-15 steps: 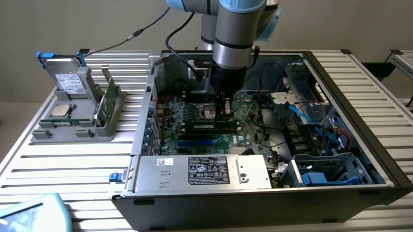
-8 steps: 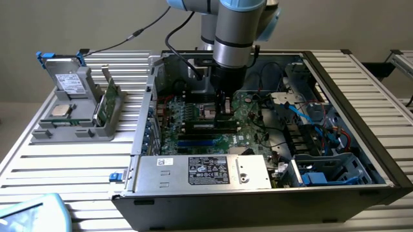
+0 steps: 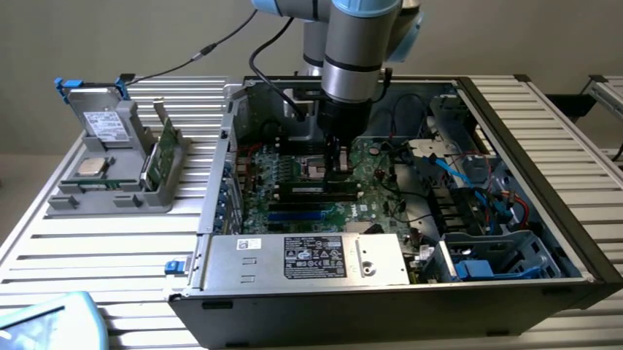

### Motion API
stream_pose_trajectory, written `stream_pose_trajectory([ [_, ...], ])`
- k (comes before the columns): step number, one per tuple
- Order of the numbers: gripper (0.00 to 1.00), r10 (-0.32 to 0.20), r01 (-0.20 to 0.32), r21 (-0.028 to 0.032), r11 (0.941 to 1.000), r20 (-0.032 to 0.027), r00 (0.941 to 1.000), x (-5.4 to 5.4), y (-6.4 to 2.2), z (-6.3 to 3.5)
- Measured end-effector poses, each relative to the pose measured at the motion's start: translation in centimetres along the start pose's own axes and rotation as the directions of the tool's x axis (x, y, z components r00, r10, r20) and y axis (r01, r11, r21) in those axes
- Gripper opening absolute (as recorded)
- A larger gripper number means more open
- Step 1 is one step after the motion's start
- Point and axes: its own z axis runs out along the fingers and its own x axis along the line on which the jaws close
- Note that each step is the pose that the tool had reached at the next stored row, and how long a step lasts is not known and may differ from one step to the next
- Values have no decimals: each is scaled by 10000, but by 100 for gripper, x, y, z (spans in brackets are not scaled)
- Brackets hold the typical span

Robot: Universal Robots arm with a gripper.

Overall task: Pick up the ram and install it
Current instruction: 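Insert the ram into the slot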

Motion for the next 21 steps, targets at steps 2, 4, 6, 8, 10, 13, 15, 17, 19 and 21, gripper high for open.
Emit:
stream_pose_trajectory([
  [2,14,1,-1,0,10000,0,10000,0,-1,0],
  [4,14,1,-1,0,10000,1,10000,0,-1,0],
  [6,14,1,-1,1,10000,1,10000,0,-3,0],
  [8,14,-1,1,0,10000,0,10000,0,-5,0],
  [10,14,1,-1,0,10000,0,10000,0,-4,0],
  [13,14,1,-1,0,10000,1,10000,-1,-4,2],
  [15,14,0,0,2,10000,3,10000,-2,-5,10],
  [17,14,1,-1,0,10000,0,10000,-2,-5,12],
  [19,14,1,-1,0,10000,-1,10000,-2,-5,13],
  [21,14,0,0,2,10000,5,10000,-3,-6,22],
])
